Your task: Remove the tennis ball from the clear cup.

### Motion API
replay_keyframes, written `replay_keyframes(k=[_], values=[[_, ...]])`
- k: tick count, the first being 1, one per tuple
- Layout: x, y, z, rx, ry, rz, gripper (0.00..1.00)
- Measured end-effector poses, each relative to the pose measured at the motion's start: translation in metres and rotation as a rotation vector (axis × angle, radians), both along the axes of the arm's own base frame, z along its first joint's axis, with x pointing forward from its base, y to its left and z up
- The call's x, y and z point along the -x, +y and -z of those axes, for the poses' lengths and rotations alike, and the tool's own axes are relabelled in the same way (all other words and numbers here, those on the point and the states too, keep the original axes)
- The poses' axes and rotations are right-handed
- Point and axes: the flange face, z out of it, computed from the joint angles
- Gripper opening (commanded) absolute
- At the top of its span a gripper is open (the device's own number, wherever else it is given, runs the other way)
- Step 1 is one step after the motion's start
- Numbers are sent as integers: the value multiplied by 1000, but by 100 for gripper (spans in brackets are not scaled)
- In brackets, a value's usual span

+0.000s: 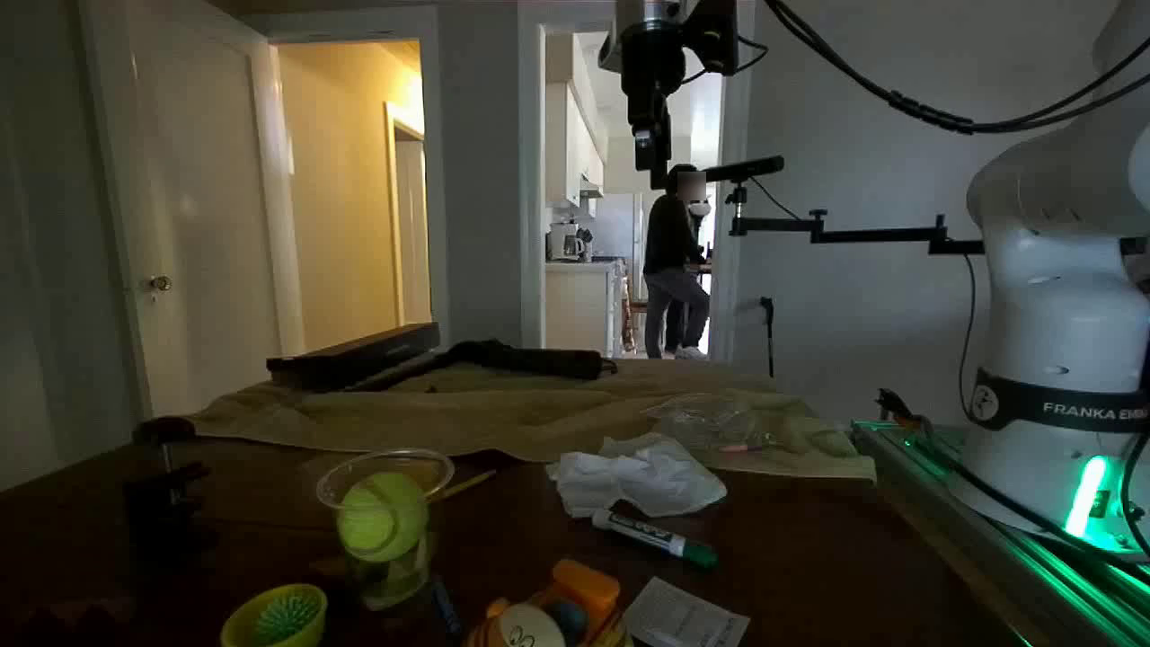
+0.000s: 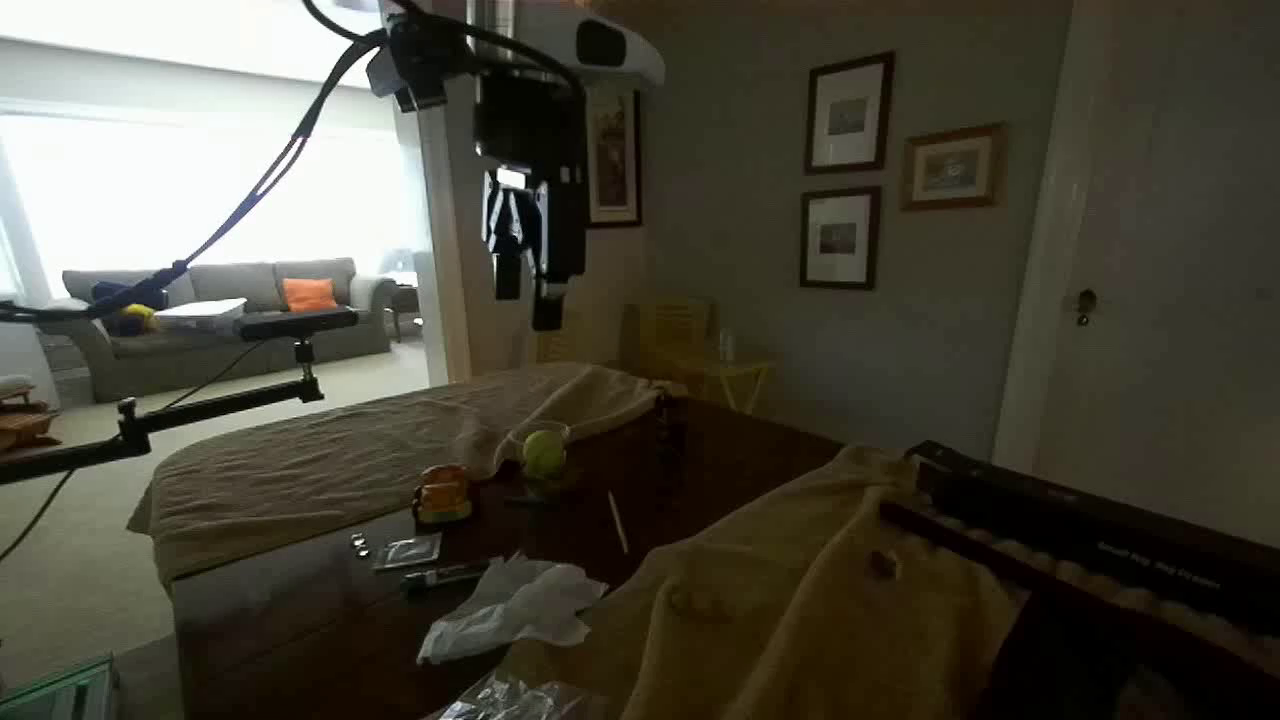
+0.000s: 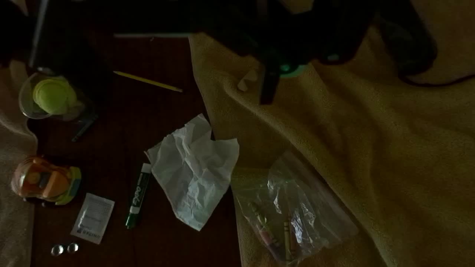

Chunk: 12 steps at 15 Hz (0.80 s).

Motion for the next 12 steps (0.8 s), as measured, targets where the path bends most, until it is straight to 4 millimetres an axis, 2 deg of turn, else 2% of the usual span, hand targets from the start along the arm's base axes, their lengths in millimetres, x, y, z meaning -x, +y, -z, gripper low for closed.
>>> replay_keyframes(k=[10, 12], values=[[0, 0, 0, 0, -1, 0, 100], [-2, 0, 5, 1, 14, 11, 100]])
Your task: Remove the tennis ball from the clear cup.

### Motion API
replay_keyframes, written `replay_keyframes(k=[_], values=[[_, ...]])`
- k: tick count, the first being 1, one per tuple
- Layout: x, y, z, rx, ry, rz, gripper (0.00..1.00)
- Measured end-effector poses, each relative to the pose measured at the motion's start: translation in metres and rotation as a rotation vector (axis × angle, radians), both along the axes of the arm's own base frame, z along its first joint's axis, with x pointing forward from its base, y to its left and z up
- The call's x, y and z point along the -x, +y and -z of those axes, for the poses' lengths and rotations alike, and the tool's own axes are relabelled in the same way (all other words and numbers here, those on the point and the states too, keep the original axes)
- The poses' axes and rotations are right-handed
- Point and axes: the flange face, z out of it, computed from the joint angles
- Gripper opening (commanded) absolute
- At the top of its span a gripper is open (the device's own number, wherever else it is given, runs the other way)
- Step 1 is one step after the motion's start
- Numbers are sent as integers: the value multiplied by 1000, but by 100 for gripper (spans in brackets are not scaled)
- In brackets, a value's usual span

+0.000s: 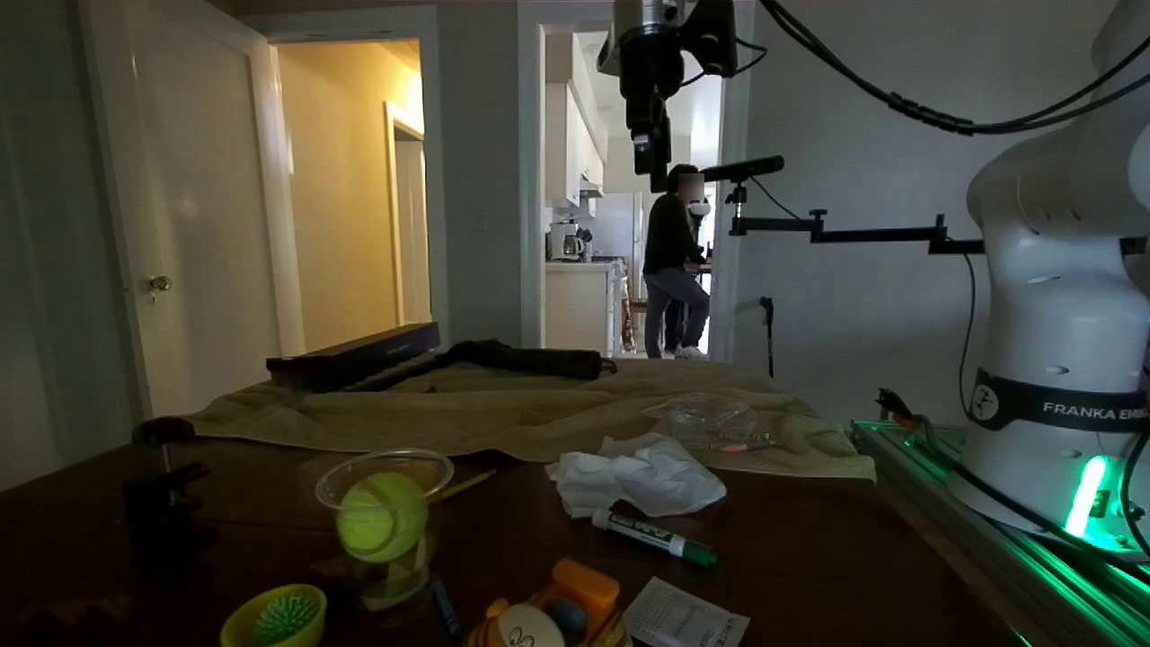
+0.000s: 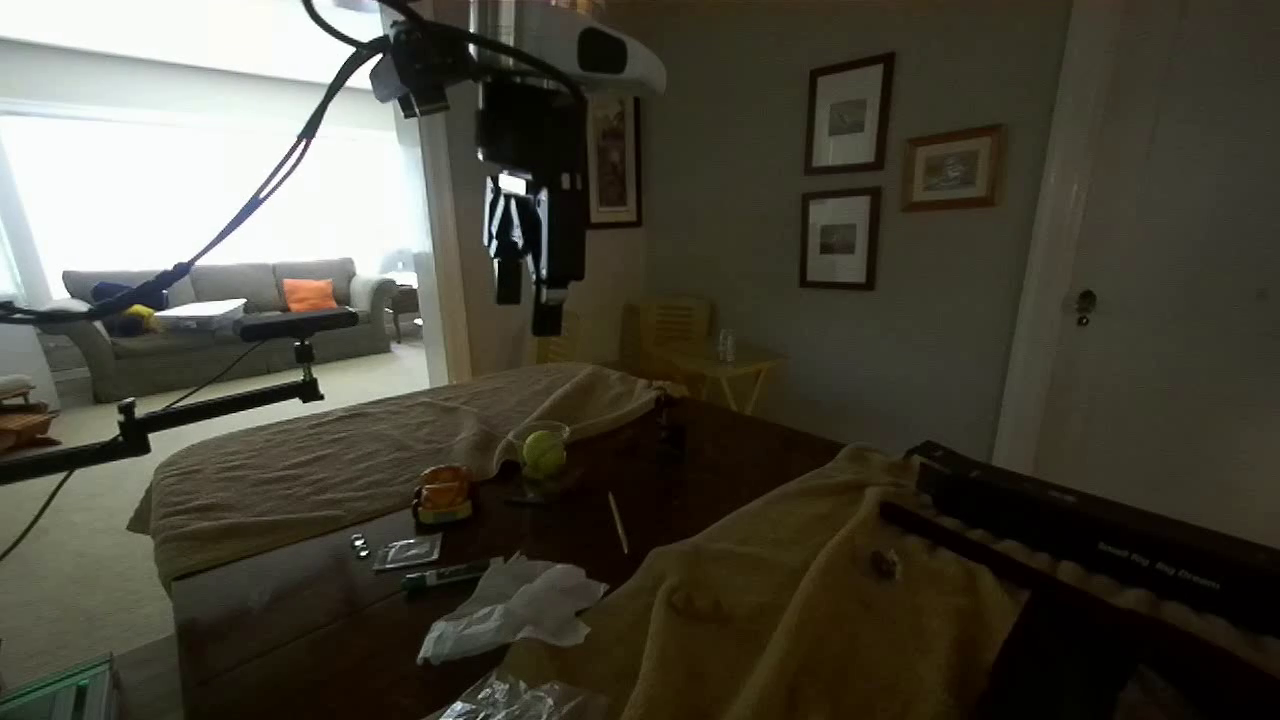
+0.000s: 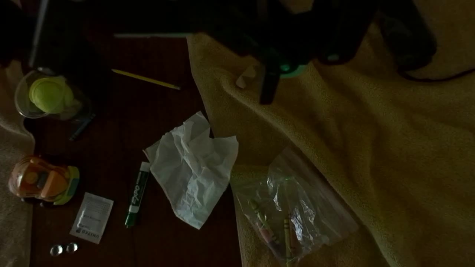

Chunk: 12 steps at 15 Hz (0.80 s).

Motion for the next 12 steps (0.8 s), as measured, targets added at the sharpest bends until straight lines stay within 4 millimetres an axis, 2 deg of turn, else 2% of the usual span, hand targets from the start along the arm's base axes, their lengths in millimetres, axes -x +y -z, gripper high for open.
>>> replay_keyframes(k=[3, 5, 9, 12], values=[[-14, 10, 30, 2, 73, -4, 100], [-27, 27, 60, 2, 139, -31, 100], [-50, 83, 118, 11, 238, -141, 100], [-61, 131, 146, 26, 269, -238, 100]])
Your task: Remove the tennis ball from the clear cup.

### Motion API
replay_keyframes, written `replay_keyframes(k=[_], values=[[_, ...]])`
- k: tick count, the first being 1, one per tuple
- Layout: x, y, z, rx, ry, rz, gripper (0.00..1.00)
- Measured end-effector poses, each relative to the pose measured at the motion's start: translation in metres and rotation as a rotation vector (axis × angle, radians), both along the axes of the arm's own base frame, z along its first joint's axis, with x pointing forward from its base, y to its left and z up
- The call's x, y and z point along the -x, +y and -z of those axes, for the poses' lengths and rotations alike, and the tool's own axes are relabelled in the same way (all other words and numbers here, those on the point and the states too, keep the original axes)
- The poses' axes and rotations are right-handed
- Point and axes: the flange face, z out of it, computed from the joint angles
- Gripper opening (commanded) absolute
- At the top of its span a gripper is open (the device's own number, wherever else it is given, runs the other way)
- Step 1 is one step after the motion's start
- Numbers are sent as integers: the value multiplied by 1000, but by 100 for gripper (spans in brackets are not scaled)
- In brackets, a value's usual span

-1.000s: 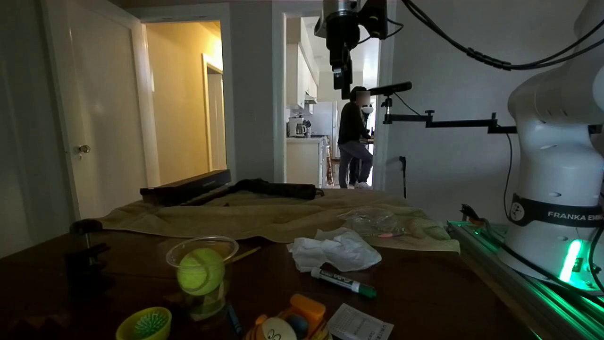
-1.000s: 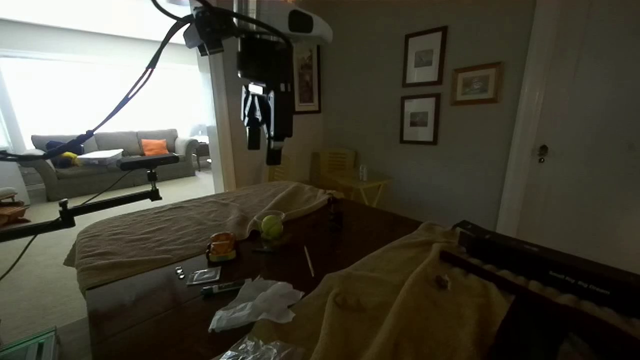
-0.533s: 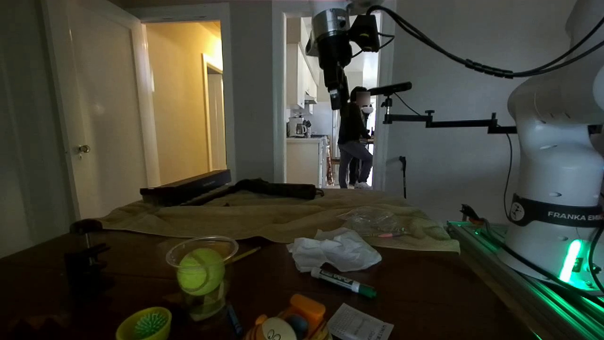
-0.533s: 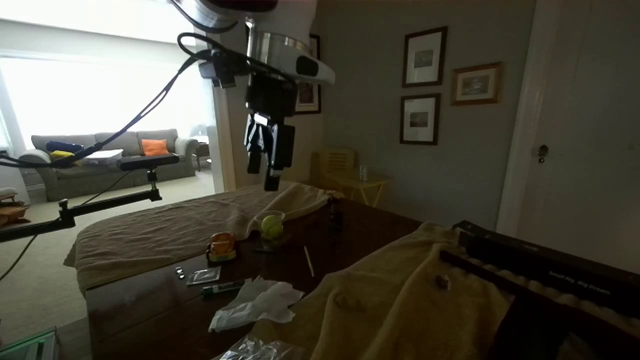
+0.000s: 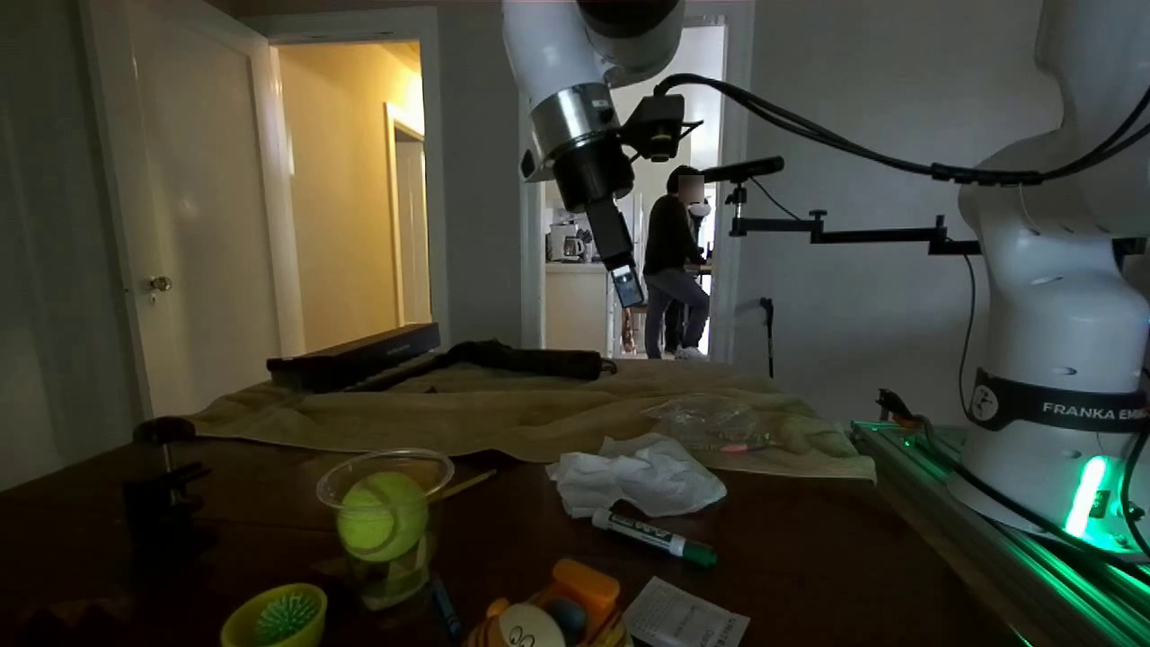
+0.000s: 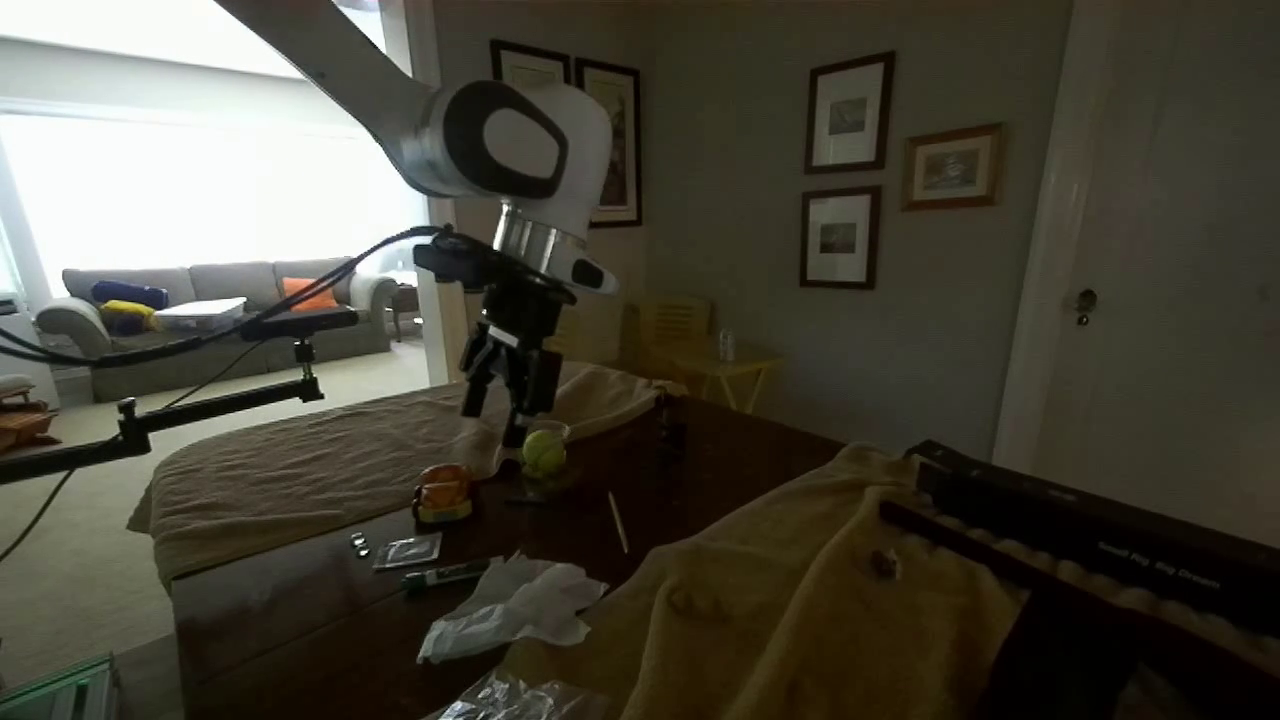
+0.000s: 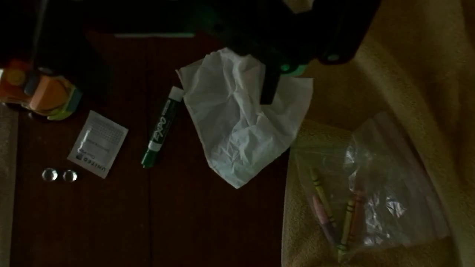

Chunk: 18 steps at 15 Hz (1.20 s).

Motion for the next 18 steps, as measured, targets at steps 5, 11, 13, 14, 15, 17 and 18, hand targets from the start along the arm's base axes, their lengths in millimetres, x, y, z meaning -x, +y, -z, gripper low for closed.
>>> replay_keyframes(k=[5, 11, 13, 14, 15, 17, 18], values=[[-17, 66, 17, -7, -32, -126, 100], [-53, 110, 8, -51, -203, -220, 100], [-57, 111, 6, -55, -215, -229, 100], [-57, 110, 6, -56, -216, -231, 100], [-57, 110, 5, -56, -216, -232, 100], [-57, 110, 6, -55, -215, -230, 100], [-58, 110, 7, -56, -219, -230, 100]])
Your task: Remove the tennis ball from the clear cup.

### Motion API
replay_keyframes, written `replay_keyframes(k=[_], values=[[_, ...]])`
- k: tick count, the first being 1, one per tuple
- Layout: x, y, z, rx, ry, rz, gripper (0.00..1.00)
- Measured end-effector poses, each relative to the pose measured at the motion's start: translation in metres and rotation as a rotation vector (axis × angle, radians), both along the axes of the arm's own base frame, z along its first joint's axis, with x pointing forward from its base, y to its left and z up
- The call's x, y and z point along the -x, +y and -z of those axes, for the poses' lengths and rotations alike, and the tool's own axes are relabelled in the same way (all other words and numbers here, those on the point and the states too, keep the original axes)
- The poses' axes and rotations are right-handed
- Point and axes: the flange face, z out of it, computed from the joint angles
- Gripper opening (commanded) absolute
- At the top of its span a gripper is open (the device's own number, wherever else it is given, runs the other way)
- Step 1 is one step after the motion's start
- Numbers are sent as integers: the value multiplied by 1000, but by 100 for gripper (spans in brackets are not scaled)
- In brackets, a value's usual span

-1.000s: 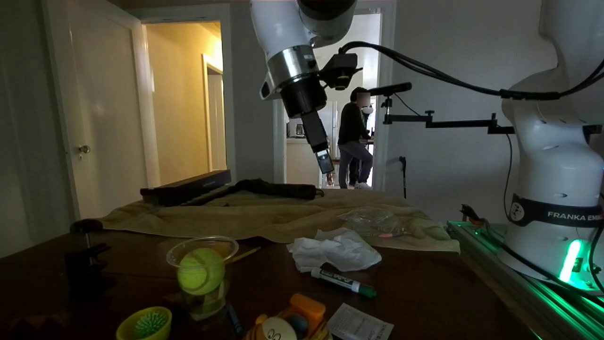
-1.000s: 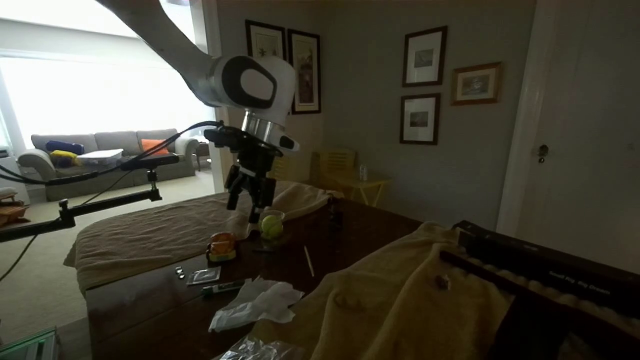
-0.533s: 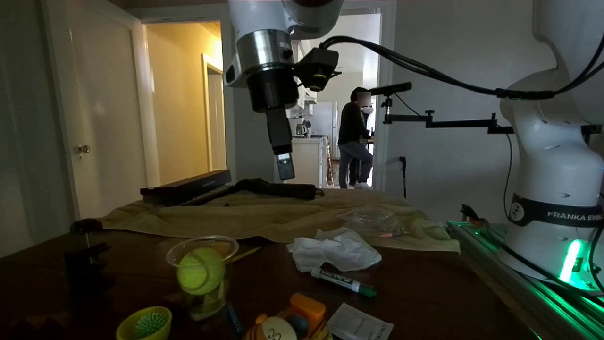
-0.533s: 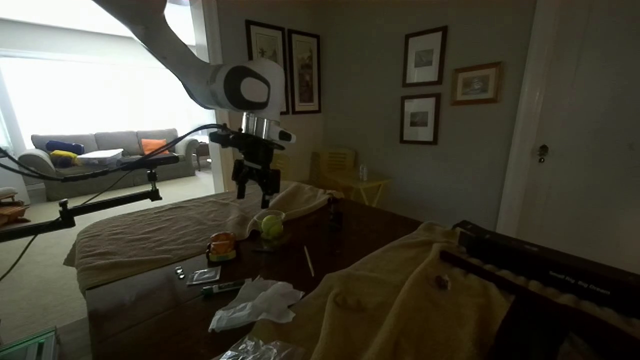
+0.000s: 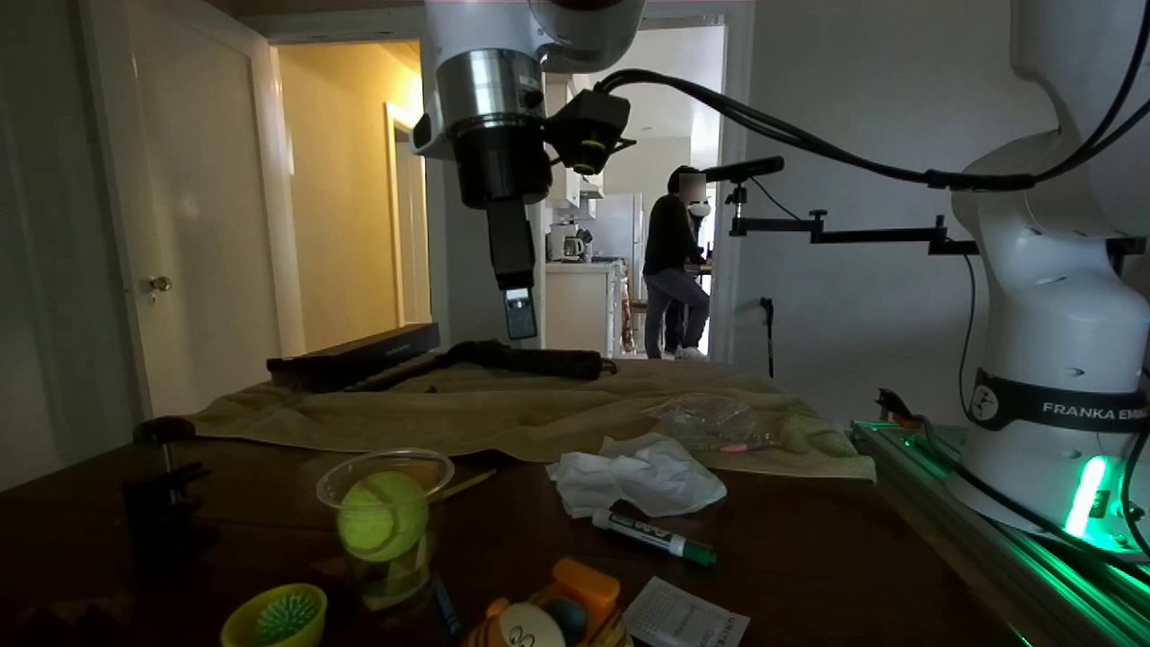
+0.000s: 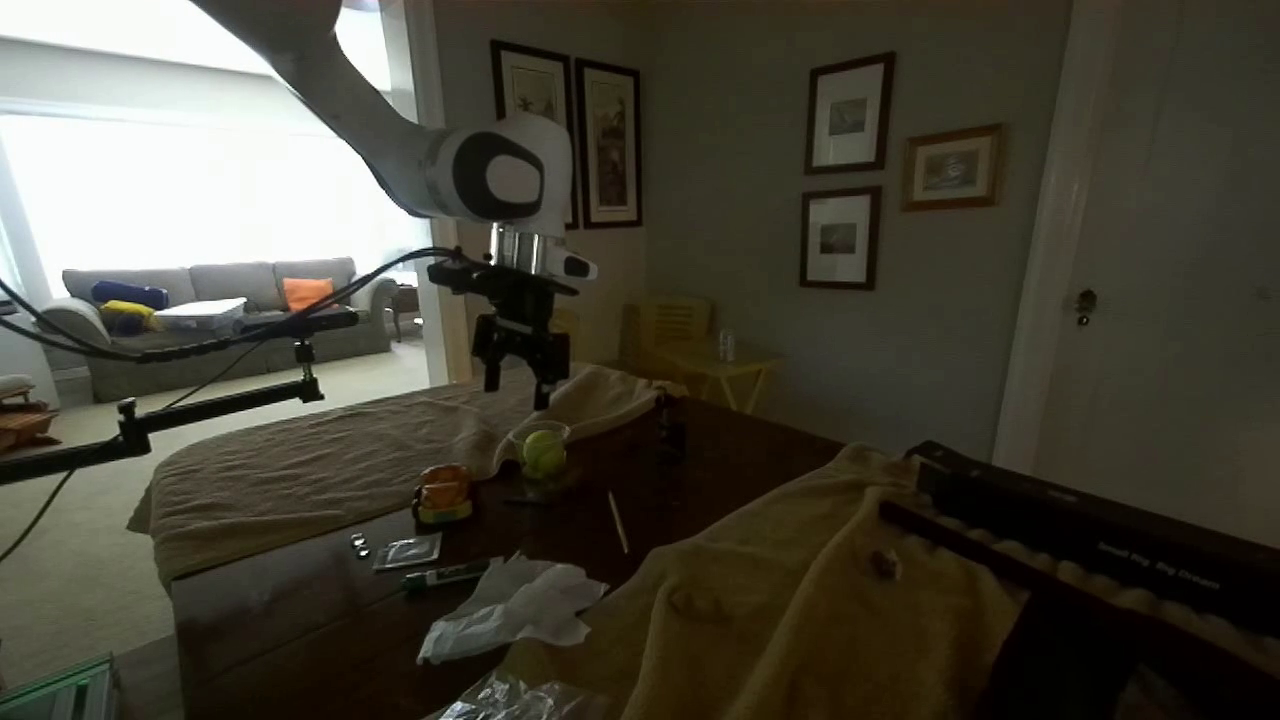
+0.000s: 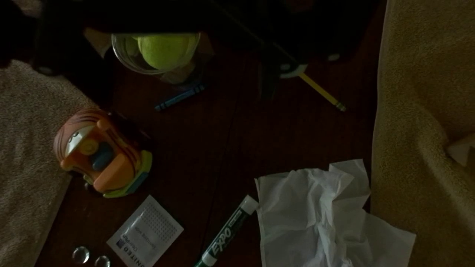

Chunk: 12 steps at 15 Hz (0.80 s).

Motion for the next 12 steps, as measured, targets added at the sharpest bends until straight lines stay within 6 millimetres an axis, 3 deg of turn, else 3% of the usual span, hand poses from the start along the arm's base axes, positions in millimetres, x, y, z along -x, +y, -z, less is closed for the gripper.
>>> replay_keyframes(k=[3, 12], values=[[-5, 6, 7, -6, -17, -8, 100], [-29, 52, 41, -12, -113, -102, 100]])
